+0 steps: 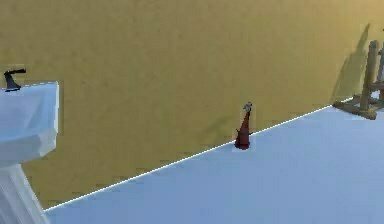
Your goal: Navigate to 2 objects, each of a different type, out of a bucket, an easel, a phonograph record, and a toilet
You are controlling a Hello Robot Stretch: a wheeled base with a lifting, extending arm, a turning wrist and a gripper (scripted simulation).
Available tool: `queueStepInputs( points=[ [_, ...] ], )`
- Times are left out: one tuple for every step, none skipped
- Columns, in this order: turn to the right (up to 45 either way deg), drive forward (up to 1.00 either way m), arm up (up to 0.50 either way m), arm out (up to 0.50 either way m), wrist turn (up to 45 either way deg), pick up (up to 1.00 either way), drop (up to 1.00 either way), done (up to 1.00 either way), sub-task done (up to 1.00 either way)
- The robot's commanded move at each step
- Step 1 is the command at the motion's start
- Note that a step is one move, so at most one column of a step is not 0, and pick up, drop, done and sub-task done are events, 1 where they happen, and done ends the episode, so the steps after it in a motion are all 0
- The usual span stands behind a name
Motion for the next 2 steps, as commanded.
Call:
queueStepInputs(
  points=[
    [-30.0, 0.00, 0.00, 0.00, 0.0, 0.00, 0.00, 0.00, 0.00],
    [0.0, 0.15, 0.00, 0.00, 0.0, 0.00, 0.00, 0.00, 0.00]
  ],
)
